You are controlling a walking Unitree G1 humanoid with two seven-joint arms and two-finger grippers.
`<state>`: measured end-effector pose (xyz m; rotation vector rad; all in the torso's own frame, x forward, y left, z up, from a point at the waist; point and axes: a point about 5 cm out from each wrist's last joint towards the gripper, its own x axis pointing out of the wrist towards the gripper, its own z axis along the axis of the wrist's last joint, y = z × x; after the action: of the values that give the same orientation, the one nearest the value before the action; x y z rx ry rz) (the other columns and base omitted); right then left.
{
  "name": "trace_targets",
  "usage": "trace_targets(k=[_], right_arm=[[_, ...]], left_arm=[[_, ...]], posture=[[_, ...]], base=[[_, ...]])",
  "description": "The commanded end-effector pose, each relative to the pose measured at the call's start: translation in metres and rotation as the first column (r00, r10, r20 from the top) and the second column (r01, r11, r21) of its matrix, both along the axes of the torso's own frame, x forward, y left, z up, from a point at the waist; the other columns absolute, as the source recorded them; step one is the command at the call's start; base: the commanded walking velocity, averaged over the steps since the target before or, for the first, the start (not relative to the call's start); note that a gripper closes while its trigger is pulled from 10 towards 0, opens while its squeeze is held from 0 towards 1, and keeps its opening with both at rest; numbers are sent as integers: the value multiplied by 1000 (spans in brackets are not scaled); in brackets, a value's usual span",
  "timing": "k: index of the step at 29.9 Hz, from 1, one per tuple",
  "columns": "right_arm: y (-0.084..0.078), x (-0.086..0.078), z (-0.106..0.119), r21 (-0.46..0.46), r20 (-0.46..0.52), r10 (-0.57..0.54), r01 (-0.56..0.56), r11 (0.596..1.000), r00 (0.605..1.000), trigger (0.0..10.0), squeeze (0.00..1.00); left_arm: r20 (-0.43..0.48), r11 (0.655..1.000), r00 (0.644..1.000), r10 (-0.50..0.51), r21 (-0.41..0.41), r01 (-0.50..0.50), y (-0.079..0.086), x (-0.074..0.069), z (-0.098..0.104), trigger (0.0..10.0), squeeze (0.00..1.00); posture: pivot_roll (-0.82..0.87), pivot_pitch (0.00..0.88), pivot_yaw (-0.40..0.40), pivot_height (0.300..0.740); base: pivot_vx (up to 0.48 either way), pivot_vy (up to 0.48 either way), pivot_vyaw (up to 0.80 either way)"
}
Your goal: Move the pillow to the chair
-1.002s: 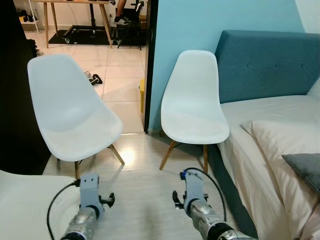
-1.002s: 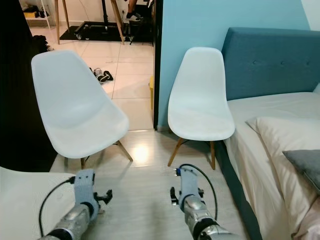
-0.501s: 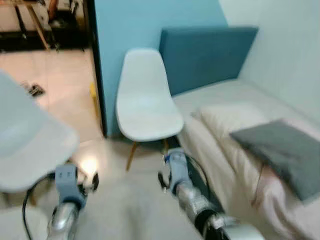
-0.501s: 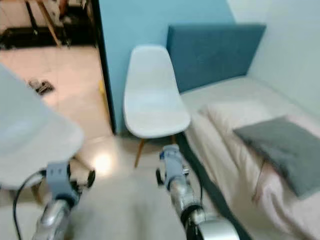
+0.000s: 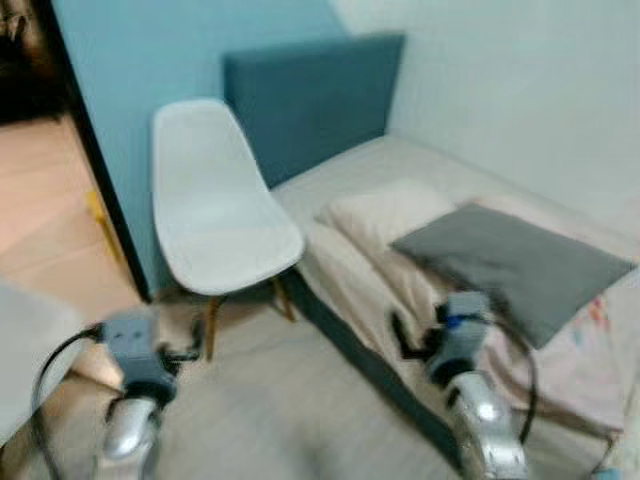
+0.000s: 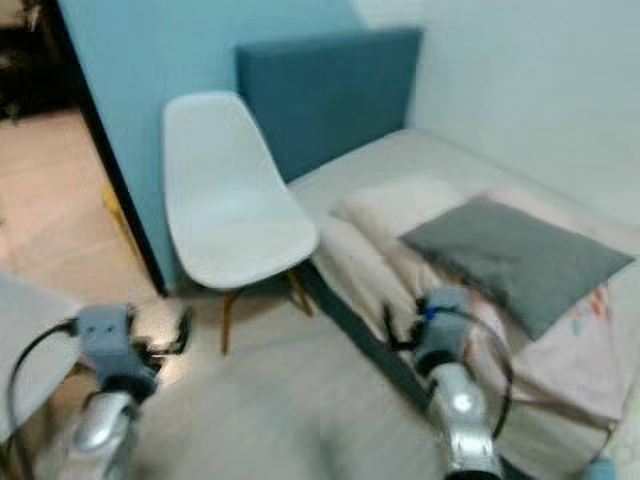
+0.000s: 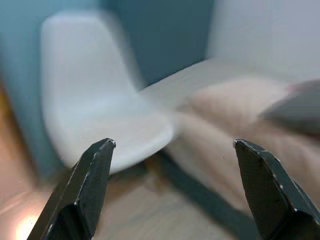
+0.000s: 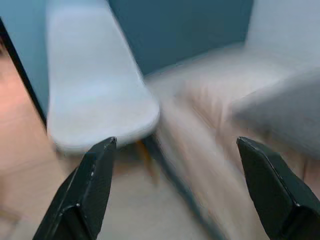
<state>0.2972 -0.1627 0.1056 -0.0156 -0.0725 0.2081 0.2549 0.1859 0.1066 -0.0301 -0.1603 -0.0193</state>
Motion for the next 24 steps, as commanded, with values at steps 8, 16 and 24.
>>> trace_targets(k=[8, 16, 24], right_arm=[[-4, 8, 6, -22, 25, -7, 8, 1000, 1000, 10000, 0], [-11, 10, 12, -34, -46, -27, 26, 999, 999, 10000, 0], [-14, 20, 17, -8, -63, -34, 33, 999, 997, 10000, 0]], left_arm=[[-57, 999, 997, 53, -5, -53, 7, -8, -2, 10000, 0], [-122, 993, 990, 75, -87, -86, 9, -15, -6, 10000, 0], [-127, 993, 991, 43, -102, -56, 4, -17, -6, 10000, 0]], posture=[[-35, 0, -63, 740], [-28, 0, -66, 740], [-26, 0, -84, 740]], base=[[0, 0, -800], [0, 0, -400], [336, 0, 0]])
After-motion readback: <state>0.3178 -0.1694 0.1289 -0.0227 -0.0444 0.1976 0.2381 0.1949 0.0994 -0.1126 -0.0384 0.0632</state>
